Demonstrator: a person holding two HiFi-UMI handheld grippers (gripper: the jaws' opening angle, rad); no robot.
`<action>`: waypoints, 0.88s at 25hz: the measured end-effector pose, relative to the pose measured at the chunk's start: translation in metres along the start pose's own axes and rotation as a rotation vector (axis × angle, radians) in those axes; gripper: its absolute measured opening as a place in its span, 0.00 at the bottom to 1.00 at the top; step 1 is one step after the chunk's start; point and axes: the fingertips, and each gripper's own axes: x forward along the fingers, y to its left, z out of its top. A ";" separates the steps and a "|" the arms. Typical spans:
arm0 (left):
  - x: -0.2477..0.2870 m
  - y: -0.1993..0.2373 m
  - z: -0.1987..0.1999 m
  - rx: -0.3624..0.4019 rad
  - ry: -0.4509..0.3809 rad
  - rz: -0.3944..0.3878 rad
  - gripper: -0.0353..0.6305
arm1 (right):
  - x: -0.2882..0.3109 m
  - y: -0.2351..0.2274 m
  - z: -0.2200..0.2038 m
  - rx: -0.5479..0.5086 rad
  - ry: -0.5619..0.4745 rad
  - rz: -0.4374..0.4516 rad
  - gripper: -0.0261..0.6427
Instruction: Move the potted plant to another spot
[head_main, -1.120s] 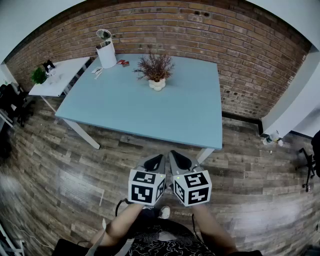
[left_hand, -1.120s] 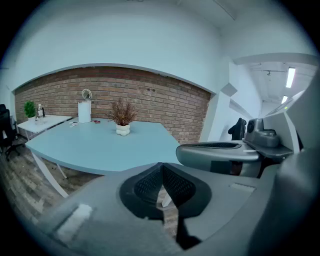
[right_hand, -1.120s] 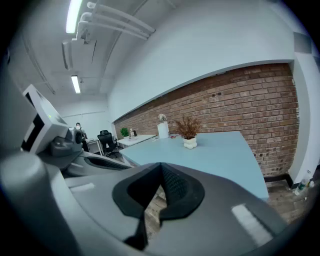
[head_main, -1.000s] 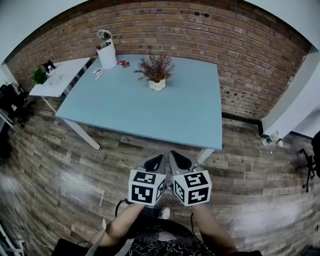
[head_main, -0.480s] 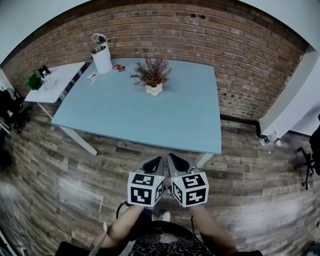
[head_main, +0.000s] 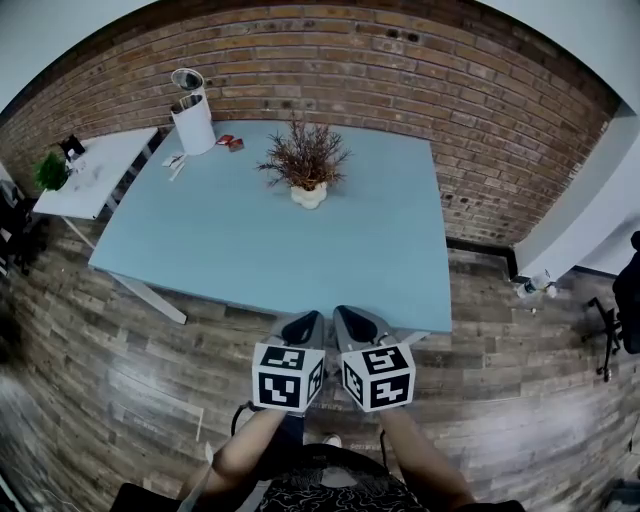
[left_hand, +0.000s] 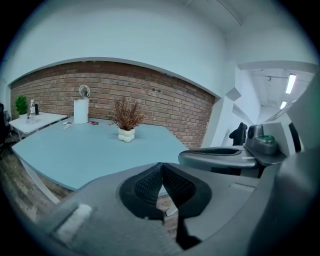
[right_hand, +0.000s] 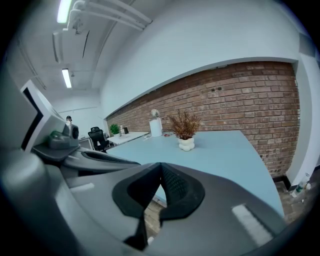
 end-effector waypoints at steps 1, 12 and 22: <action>0.004 0.007 0.004 -0.001 -0.001 -0.001 0.05 | 0.008 0.000 0.004 0.001 0.001 -0.002 0.05; 0.035 0.076 0.037 -0.035 0.007 -0.030 0.05 | 0.085 -0.004 0.039 -0.003 0.028 -0.044 0.05; 0.054 0.128 0.062 -0.037 0.013 -0.072 0.05 | 0.138 -0.022 0.072 -0.045 0.034 -0.114 0.06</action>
